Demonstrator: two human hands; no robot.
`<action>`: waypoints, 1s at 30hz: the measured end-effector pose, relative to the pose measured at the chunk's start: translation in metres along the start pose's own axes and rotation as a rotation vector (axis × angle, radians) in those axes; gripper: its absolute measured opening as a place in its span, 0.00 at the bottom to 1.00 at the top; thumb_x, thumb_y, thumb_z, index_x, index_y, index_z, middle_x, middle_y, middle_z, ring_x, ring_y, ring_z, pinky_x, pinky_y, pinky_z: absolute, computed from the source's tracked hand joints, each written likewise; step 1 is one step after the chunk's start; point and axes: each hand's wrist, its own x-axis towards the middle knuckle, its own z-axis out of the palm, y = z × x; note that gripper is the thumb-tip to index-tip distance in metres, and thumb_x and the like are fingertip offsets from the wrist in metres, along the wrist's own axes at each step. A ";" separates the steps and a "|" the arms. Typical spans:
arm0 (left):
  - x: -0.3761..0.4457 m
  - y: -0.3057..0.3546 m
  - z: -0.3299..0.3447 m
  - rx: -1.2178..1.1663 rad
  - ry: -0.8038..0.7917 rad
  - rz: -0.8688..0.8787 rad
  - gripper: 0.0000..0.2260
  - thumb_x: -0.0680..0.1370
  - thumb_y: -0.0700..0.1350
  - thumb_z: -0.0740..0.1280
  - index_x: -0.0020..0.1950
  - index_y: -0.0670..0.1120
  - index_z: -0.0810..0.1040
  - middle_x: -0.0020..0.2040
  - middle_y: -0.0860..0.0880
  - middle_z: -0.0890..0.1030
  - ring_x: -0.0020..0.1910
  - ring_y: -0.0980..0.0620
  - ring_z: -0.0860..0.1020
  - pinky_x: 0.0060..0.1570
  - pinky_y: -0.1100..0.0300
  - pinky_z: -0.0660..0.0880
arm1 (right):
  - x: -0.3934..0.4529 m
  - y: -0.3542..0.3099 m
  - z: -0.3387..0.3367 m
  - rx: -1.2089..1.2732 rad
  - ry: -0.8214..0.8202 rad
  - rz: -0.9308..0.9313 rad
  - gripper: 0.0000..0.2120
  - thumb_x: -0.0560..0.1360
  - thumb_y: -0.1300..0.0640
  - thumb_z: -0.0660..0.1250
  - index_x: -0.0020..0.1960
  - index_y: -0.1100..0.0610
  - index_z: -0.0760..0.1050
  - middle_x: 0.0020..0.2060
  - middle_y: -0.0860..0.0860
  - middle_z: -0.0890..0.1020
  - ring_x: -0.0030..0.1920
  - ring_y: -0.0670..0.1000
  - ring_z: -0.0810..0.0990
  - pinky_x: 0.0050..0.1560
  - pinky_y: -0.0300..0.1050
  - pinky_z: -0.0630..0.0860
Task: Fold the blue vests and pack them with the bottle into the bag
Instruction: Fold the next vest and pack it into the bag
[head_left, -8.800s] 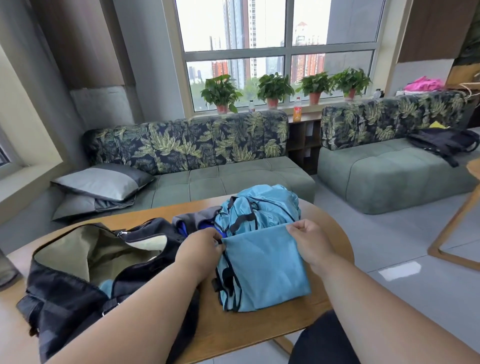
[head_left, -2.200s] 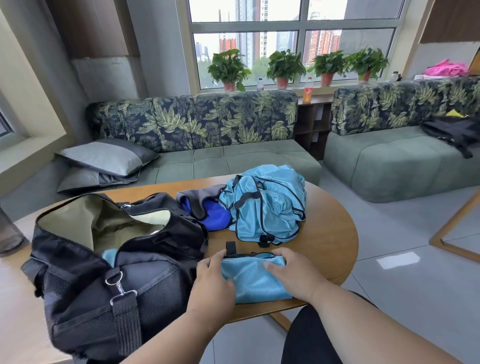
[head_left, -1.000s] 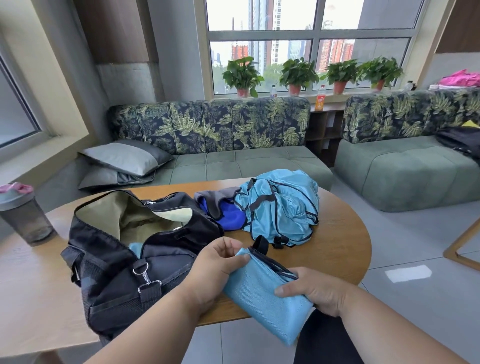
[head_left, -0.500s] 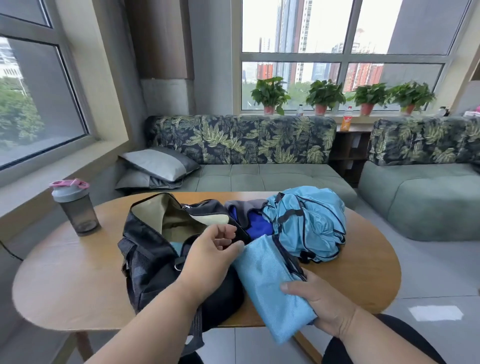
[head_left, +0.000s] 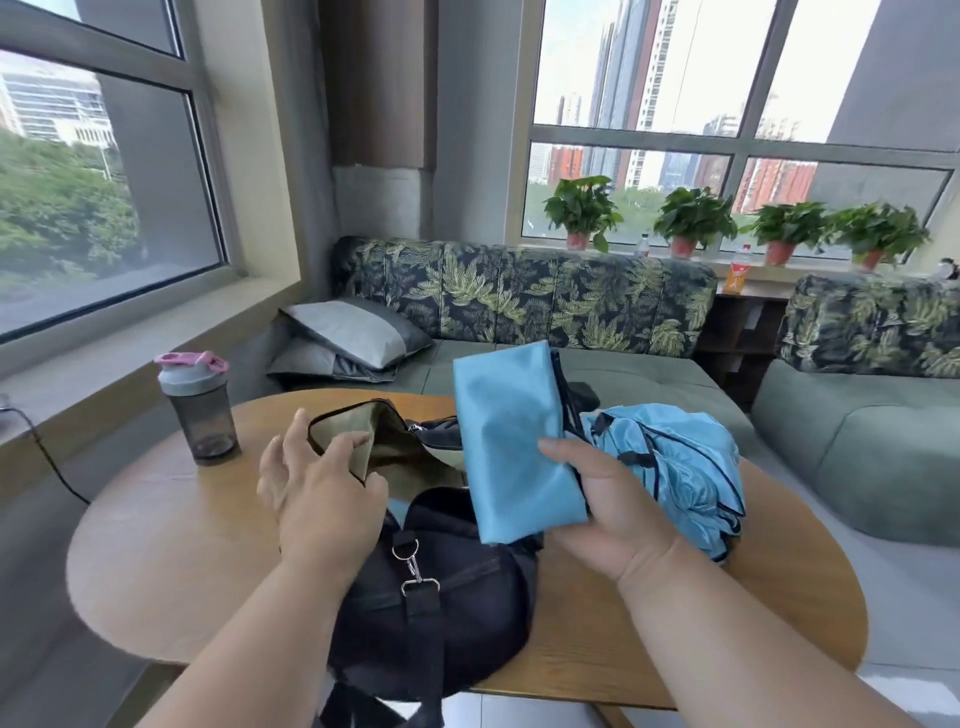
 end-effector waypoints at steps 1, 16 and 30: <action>0.005 -0.004 0.000 0.025 -0.038 -0.029 0.19 0.76 0.53 0.73 0.66 0.63 0.79 0.83 0.48 0.56 0.81 0.42 0.50 0.81 0.46 0.49 | 0.011 0.001 0.008 -0.016 0.018 0.032 0.21 0.77 0.61 0.69 0.70 0.63 0.79 0.62 0.61 0.84 0.55 0.59 0.85 0.57 0.55 0.81; 0.034 -0.016 -0.013 -0.340 0.018 -0.060 0.18 0.77 0.44 0.69 0.66 0.53 0.84 0.54 0.61 0.77 0.62 0.51 0.75 0.66 0.50 0.74 | 0.190 0.071 0.078 -0.361 0.292 0.433 0.15 0.80 0.63 0.64 0.65 0.65 0.78 0.61 0.63 0.84 0.60 0.62 0.84 0.67 0.58 0.79; 0.039 -0.035 -0.018 -0.366 0.043 -0.026 0.19 0.75 0.44 0.70 0.64 0.59 0.85 0.50 0.64 0.76 0.58 0.56 0.72 0.65 0.54 0.73 | 0.261 0.125 0.057 -0.828 -0.015 0.626 0.09 0.72 0.62 0.68 0.51 0.63 0.79 0.55 0.65 0.82 0.54 0.63 0.83 0.64 0.52 0.78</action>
